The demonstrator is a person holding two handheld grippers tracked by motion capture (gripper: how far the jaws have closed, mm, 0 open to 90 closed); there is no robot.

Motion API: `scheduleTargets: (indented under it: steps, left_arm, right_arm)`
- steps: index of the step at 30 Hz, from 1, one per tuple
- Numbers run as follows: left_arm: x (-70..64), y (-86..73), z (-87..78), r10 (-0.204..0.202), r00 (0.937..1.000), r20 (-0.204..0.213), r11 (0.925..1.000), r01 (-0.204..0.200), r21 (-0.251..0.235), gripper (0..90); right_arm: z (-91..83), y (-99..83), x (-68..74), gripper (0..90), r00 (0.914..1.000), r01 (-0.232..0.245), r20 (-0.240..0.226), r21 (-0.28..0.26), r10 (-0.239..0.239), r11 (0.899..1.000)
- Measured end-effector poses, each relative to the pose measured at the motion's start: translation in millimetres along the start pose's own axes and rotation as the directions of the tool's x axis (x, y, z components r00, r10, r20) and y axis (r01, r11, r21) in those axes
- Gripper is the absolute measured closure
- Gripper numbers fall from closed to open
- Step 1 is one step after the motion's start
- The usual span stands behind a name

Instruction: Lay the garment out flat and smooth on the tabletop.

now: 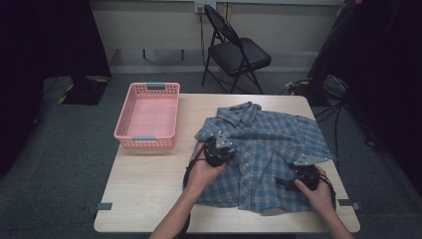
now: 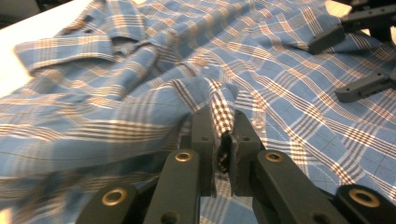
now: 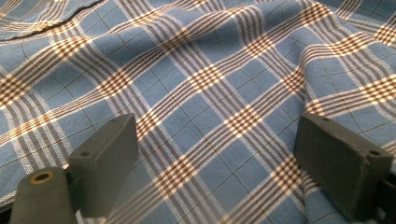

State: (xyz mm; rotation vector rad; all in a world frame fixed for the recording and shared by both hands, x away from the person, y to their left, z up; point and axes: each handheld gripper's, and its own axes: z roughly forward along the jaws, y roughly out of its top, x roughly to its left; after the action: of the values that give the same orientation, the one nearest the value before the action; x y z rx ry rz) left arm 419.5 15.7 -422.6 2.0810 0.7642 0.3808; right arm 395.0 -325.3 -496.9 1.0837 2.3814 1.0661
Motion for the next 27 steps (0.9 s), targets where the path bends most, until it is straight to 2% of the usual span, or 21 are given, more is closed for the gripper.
scheduleTargets:
  steps: [6,8,11,19,27]
  left_arm:
    - [20.0,8.7,-19.9,-0.040,0.9988,-0.028,0.9988,0.039,-0.029,83.6]
    - [27.3,11.3,-25.6,-0.065,0.9975,-0.028,0.9971,0.064,-0.041,83.6]
    - [37.4,14.6,-32.5,-0.068,0.9965,-0.049,0.9972,0.067,-0.033,83.6]
    - [58.1,14.1,-53.4,-0.106,0.9925,-0.062,0.9941,0.104,-0.030,83.6]
    - [76.4,13.0,-78.6,-0.135,0.9837,-0.119,0.9903,0.130,-0.048,83.6]
  right_arm:
    - [0.2,0.1,0.7,12.8,1.0000,0.004,0.004,0.003,-0.004,1.000]
    - [0.5,0.1,1.6,12.7,0.9999,0.010,0.010,0.006,-0.010,1.000]
    - [0.9,0.3,2.7,12.6,0.9996,0.021,0.018,0.010,-0.021,1.000]
    - [0.8,0.2,2.6,12.6,0.9996,0.020,0.017,0.010,-0.020,1.000]
    - [0.9,0.3,2.7,12.6,0.9996,0.020,0.017,0.010,-0.021,1.000]
